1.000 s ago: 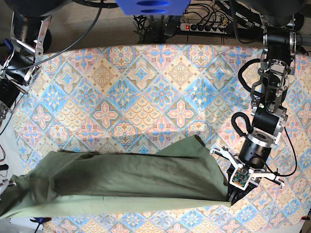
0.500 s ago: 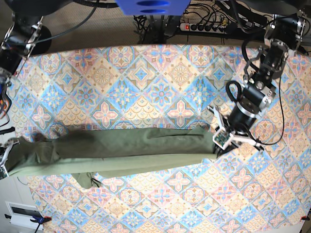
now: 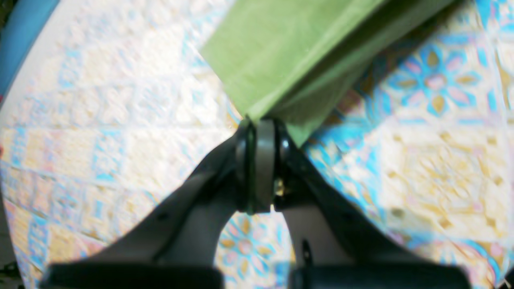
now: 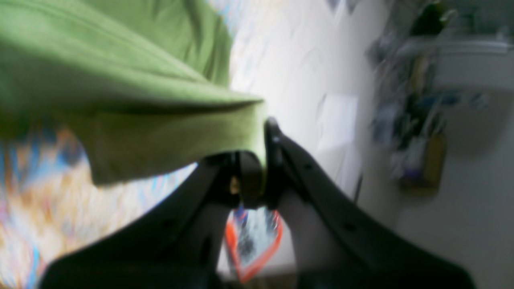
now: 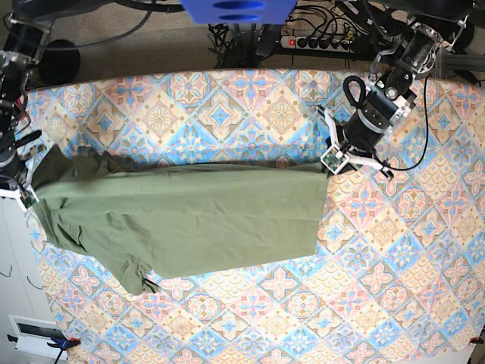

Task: Layout the t-shirt on the table in an organized manner, then fold the t-shirt properly
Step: 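Lift the shirt by both shoulders and drag it flat across the table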

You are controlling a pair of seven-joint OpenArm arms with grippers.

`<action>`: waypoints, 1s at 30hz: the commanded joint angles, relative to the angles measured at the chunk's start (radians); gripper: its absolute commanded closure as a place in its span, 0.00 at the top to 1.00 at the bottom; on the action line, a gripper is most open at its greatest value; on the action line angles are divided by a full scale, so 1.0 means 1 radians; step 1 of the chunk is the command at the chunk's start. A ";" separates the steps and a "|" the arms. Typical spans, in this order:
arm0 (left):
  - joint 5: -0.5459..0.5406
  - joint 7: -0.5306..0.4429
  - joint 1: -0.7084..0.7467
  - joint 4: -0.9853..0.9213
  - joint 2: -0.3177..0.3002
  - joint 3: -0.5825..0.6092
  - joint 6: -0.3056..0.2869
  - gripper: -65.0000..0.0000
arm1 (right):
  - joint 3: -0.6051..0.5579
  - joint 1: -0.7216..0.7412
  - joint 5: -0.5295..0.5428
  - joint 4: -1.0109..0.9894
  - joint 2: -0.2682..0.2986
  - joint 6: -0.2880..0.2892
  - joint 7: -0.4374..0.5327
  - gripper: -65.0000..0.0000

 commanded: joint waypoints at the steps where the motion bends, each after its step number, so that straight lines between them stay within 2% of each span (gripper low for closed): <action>1: 0.005 -0.019 0.017 0.014 -0.032 -0.009 0.007 0.00 | 0.014 -0.011 0.006 0.025 0.031 -0.014 0.017 0.01; 4: 0.005 -0.019 0.074 0.014 -0.056 -0.006 0.007 0.00 | 0.012 -0.088 0.003 0.025 0.031 -0.014 0.017 0.01; 9: 0.007 -0.014 0.160 0.014 -0.130 0.046 0.007 0.00 | -0.021 -0.212 0.003 0.024 0.080 -0.014 0.015 0.01; 15: 0.007 0.102 0.179 0.013 -0.144 0.047 0.007 0.00 | -0.160 -0.234 0.000 0.015 0.142 -0.014 -0.069 0.01; 19: 0.007 0.119 0.179 0.007 -0.215 0.046 0.007 0.00 | -0.256 -0.234 -0.109 0.012 0.151 -0.014 -0.083 0.01; 23: 0.008 0.121 0.184 0.002 -0.219 0.044 0.007 0.00 | -0.351 -0.228 -0.241 -0.031 0.149 -0.014 -0.120 0.01; 25: 0.010 0.121 0.206 0.002 -0.219 0.044 0.007 0.00 | -0.384 -0.228 -0.272 -0.054 0.149 -0.014 -0.134 0.01; 30: 0.160 0.121 0.270 -0.002 -0.215 0.050 0.007 0.00 | -0.399 -0.228 -0.280 -0.079 0.148 -0.014 -0.135 0.02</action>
